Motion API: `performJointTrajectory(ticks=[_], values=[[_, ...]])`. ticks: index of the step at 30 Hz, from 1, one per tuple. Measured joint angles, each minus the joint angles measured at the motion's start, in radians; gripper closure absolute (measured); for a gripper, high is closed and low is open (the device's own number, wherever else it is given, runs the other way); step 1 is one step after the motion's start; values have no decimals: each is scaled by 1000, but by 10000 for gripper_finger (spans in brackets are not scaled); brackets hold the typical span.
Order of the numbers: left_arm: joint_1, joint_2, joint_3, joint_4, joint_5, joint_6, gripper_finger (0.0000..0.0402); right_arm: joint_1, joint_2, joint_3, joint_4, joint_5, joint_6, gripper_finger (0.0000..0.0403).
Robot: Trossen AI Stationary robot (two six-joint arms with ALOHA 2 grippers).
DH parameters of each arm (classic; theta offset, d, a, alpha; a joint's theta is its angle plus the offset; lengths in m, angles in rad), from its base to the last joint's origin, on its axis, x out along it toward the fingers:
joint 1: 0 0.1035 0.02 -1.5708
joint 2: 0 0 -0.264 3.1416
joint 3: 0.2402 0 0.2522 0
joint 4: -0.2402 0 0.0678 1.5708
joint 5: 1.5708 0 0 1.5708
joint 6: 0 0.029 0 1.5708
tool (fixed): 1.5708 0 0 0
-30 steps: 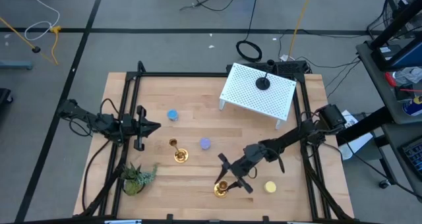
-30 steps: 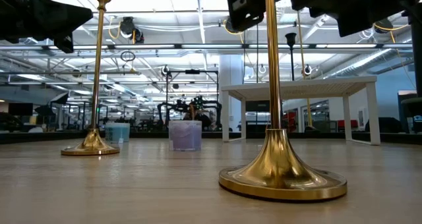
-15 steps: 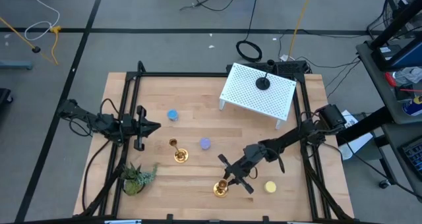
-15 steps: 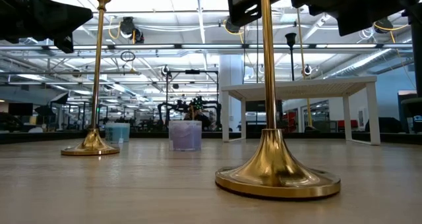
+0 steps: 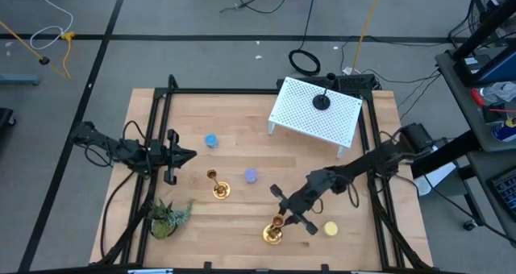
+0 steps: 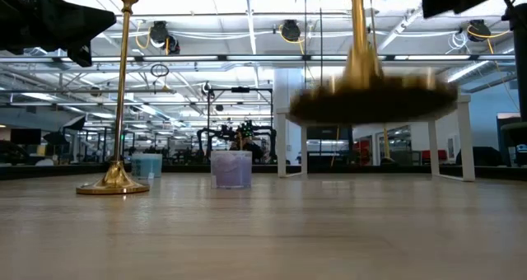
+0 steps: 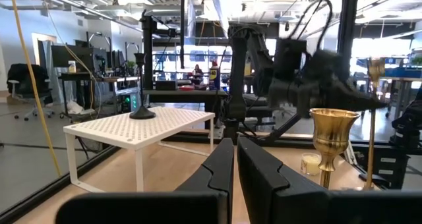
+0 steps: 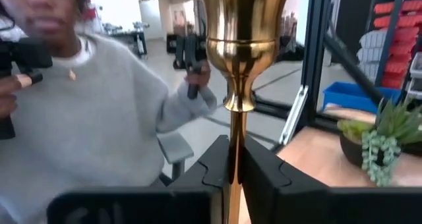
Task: Pick & Place candle stick holders
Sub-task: Put the right gold candle holder on the shelf aligned with the black candle holder
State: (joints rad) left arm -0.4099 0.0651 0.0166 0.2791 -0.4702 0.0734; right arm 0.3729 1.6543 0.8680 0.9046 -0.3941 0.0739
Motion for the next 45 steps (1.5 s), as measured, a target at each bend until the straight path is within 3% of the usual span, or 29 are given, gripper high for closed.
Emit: performJointTrajectory(ticks=[5,17,25,34,39,45], values=[[0,0,0,0,0,0,373,1,-154,0,-212,40,-43,386],[0,0,0,-16,0,-4,373,0,-512,-1,-674,433,-179,382],[0,0,0,-19,0,-4,373,0,-744,-1,-892,773,-225,380],[0,0,0,-21,0,-5,373,0,-950,-1,-1109,1243,-256,391],[0,0,0,-21,0,-9,373,0,-1023,-1,-1188,1482,-280,366],[0,0,0,-21,0,-27,373,-2,-1087,-26,-1233,1655,-267,384]])
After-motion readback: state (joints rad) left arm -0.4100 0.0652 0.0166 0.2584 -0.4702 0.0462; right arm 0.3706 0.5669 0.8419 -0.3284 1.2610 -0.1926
